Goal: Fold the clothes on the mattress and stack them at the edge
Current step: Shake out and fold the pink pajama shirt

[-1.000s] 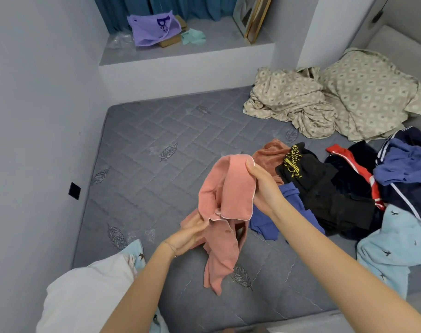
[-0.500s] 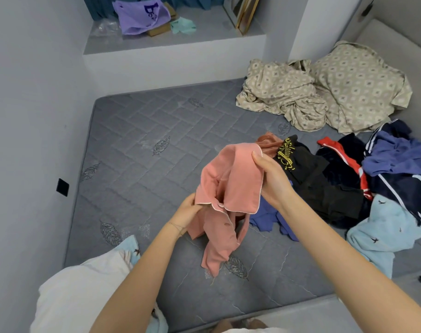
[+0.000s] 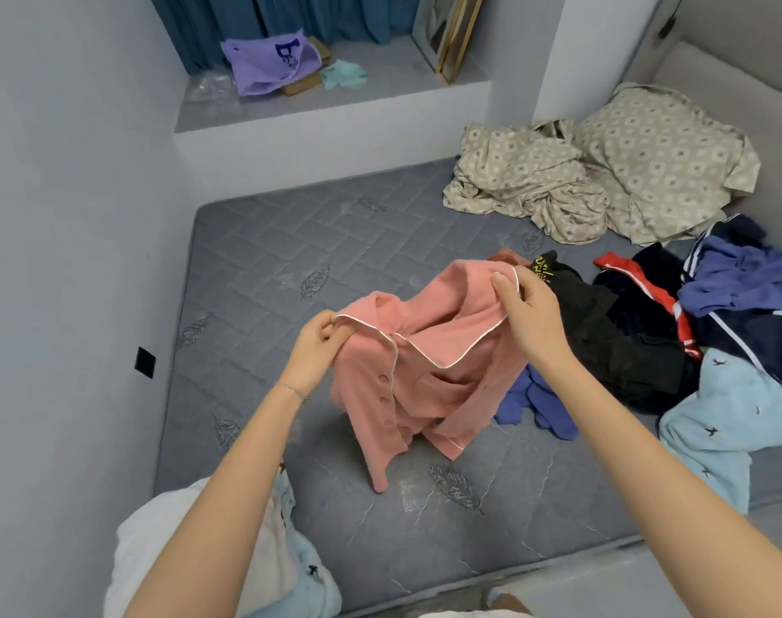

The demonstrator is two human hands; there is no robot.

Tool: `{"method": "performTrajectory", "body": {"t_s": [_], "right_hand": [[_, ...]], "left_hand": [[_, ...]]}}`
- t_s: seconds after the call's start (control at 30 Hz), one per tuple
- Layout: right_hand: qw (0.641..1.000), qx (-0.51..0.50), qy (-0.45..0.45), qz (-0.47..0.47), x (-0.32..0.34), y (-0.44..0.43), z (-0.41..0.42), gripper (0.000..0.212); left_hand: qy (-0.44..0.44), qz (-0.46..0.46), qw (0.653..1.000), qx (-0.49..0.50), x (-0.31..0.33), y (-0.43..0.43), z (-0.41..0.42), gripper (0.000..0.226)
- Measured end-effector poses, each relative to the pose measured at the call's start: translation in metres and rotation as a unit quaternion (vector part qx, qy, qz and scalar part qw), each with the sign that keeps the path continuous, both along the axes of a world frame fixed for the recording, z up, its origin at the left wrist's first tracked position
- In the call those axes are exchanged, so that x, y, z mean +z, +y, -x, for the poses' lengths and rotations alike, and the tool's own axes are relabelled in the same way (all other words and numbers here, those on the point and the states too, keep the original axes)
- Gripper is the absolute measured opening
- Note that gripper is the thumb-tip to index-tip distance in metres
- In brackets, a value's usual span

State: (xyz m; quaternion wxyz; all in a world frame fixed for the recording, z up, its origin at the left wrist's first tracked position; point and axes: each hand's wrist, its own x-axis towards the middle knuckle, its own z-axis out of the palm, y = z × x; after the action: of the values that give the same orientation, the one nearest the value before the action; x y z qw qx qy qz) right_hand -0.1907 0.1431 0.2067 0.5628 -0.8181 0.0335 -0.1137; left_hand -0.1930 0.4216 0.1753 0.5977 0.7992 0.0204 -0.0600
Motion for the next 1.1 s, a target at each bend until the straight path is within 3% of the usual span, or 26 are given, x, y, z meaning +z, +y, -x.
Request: {"method": "performTrajectory", "body": {"t_s": [0.27,0.37,0.43,0.47,0.5,0.57,0.63,0.73,0.87,1.1], "right_hand": [[0.993,0.091,0.067,0.018,0.032,-0.04,0.027,0.04],[0.977,0.121,0.14,-0.105,0.047,-0.056,0.048,0.041],[0.947,0.182,0.192,-0.181,0.052,-0.074,0.06,0.021],[0.94,0.231,0.195,-0.157,0.054,-0.085,0.069,0.012],[0.935,0.268,0.199,-0.122,0.055,-0.096,0.077,0.019],[0.937,0.28,0.205,-0.038,0.055,-0.114,0.09,0.062],[0.956,0.229,0.173,0.056,0.052,-0.123,0.102,0.075],[0.971,0.179,0.092,0.132,0.046,-0.129,0.115,0.062],[0.965,0.175,0.021,0.196,0.034,-0.134,0.126,0.044],[0.925,0.207,0.026,0.317,0.008,-0.134,0.126,0.02]], "left_hand": [[0.018,-0.006,1.0,0.008,0.035,-0.016,0.046,0.02],[-0.006,-0.077,0.996,0.036,0.04,-0.032,0.071,0.012],[-0.017,-0.077,0.995,0.067,0.044,-0.044,0.088,0.011],[-0.021,-0.062,0.994,0.088,0.046,-0.05,0.097,0.012],[-0.024,-0.04,0.993,0.11,0.048,-0.056,0.105,0.013],[-0.023,0.011,0.99,0.14,0.053,-0.067,0.12,0.015],[-0.02,0.069,0.985,0.154,0.056,-0.079,0.133,0.014],[-0.018,0.125,0.978,0.166,0.06,-0.094,0.145,0.016],[0.004,0.116,0.981,0.153,0.066,-0.105,0.152,0.02],[0.048,0.07,0.992,0.096,0.068,-0.115,0.161,0.022]]}}
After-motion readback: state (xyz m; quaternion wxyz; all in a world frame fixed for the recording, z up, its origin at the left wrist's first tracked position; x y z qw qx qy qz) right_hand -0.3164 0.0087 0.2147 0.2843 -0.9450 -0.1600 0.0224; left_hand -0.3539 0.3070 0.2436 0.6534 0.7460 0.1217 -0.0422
